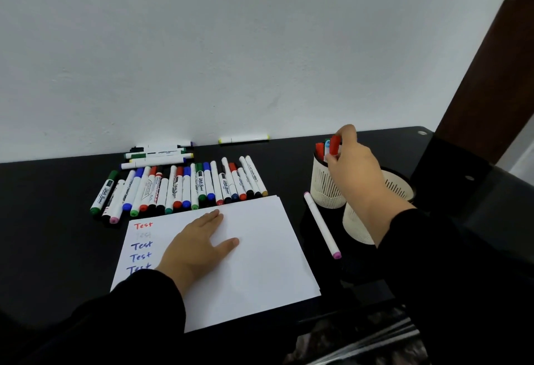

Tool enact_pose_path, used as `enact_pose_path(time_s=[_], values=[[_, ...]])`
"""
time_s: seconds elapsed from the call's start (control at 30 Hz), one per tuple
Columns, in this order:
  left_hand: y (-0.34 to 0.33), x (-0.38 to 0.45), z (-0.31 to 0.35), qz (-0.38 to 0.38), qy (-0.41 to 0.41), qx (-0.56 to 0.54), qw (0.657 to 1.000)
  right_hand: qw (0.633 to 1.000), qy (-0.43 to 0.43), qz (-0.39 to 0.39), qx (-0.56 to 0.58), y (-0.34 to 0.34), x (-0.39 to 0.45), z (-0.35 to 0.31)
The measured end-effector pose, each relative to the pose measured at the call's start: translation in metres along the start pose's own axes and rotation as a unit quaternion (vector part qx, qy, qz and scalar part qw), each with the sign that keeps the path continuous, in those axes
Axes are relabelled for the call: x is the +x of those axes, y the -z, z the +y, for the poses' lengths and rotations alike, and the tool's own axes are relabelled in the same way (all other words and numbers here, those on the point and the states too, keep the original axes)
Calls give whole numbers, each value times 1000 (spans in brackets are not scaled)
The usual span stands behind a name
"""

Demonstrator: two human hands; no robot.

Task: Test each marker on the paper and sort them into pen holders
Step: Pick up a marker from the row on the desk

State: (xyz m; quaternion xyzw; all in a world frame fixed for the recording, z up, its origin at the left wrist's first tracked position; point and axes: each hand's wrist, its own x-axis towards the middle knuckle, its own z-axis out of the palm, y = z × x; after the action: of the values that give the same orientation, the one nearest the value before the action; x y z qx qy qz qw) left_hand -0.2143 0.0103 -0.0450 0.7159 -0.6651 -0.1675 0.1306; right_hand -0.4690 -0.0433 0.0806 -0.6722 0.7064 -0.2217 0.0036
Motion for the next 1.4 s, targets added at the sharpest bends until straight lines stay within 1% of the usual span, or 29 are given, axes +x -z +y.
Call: enact_pose_path(time_s=[0.1,0.23,0.3,0.37,0.47,0.57,0.7,0.8,0.9,1.03,1.27,1.4], values=[[1,-1,1,-4,-2,0,1000,999,-16,-14,24,3,1,1],[4,-2,3,-6,-7,4,1000,999,-17,-41,9,5,5,1],[5,-3,3,-15,-10,4,1000,999,-5,-34,2,6,5,1],[8,-3,4,-23,-10,3,1000,1000,18,-6,6,7,3,-1],[15,1,8,-15,-9,-2,1000,996,81,38,-2,7,0,-6],[24,5,15,11,-16,-8,1000,989,145,38,-1,4,-1,-19],[34,17,14,57,-28,-35,997,978,208,-3,8,-11,6,-42],[40,36,5,66,-24,-29,997,971,235,-30,8,-35,21,-59],[46,59,-7,57,-13,-1,998,968,241,-66,-1,-64,48,-79],[56,93,-27,48,-22,16,998,965,238,-112,-9,-101,94,-105],[61,129,-46,-19,-49,73,996,961,221,-162,-39,-171,163,-128],[56,130,-53,-21,-52,65,996,958,219,-173,-73,-199,189,-129]])
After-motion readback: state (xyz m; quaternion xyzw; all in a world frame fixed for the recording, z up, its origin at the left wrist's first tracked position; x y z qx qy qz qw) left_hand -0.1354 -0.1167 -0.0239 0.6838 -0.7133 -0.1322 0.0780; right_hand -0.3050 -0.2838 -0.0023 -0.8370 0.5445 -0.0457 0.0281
